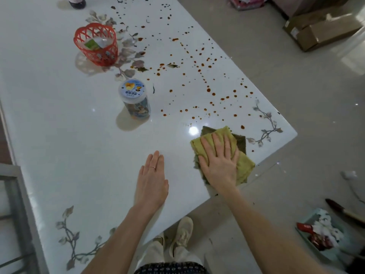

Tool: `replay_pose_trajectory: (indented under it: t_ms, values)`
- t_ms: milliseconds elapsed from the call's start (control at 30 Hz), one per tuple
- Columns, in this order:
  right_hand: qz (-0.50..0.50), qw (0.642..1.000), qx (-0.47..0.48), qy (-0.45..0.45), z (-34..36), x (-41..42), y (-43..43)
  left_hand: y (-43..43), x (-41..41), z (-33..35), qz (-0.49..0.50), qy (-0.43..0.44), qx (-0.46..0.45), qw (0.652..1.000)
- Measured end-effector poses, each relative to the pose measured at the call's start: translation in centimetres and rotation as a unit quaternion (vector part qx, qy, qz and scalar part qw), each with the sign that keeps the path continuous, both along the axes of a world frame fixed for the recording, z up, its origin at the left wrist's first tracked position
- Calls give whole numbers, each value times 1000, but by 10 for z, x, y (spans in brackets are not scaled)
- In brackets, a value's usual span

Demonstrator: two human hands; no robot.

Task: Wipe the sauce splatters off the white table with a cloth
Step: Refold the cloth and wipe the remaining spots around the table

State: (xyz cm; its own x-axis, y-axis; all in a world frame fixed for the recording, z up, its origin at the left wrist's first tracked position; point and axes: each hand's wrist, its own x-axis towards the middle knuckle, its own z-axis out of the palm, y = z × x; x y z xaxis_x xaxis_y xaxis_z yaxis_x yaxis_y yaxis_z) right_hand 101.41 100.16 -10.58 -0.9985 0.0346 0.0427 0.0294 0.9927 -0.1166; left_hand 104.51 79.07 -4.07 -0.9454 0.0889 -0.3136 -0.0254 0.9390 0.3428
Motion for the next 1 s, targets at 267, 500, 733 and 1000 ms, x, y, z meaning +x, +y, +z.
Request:
replay_pose_trajectory:
  t_ms: [267, 500, 733, 1000]
  values:
    - [229, 973, 4, 33, -1, 38, 38, -2, -1, -6, -10, 0, -4, 1000]
    - [-5, 995, -82, 53, 0, 38, 5, -1, -1, -9, -5, -5, -19, 1000]
    - [242, 964, -104, 34, 1, 25, 35, -2, -2, -13, -9, -12, -32, 999]
    - [53, 988, -139, 40, 12, 16, 16, 3, -2, -9, -3, -23, -38, 999]
